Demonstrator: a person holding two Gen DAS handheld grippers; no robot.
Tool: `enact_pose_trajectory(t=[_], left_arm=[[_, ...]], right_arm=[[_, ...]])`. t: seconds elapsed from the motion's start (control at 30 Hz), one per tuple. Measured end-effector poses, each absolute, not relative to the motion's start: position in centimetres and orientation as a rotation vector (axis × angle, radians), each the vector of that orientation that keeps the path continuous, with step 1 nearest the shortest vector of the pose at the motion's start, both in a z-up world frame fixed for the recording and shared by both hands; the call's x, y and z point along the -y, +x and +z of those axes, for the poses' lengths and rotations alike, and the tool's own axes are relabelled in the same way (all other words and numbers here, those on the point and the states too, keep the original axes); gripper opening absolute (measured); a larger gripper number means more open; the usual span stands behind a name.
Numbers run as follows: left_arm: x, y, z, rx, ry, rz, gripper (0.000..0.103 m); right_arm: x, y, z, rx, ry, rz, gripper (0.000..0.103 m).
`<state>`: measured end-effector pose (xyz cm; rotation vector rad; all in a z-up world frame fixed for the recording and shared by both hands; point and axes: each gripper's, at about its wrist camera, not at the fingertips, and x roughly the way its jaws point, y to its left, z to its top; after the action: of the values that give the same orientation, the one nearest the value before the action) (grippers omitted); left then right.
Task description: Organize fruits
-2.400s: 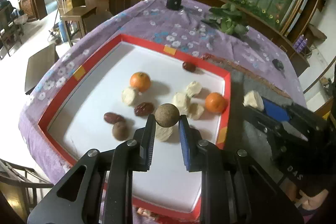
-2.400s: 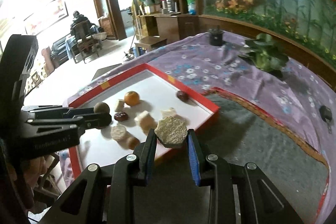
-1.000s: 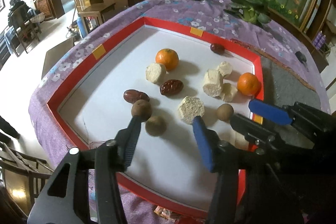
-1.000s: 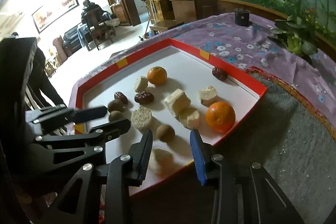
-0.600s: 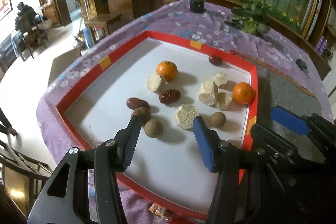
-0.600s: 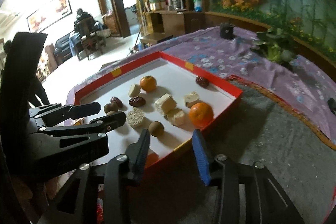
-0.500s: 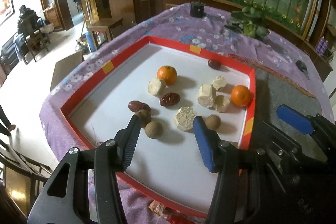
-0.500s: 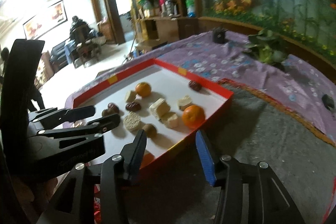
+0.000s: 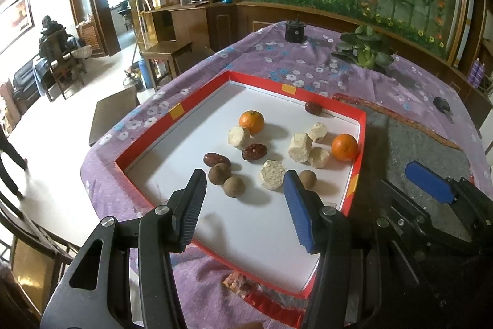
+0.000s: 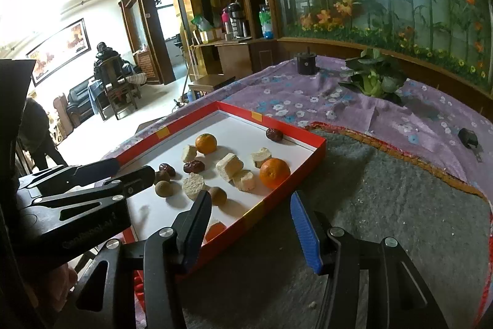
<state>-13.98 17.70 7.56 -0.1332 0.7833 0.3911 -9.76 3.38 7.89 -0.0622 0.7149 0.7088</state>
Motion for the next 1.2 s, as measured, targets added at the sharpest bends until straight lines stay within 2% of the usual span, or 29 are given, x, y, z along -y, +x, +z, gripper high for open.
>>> enact_pose_trajectory(t=[0.17,1.2], left_arm=[[-17.4,-14.3,7.7,-0.781,-0.136,0.397,0.052],[-17.6,-13.6,7.2,-0.770,-0.119,0.443,0.052]], right_arm=[[-3.1,-10.2,8.1,-0.704,-0.058,0.702,0.055],[-2.9,-9.2,7.2,-0.739,-0.064,0.700,0.056]])
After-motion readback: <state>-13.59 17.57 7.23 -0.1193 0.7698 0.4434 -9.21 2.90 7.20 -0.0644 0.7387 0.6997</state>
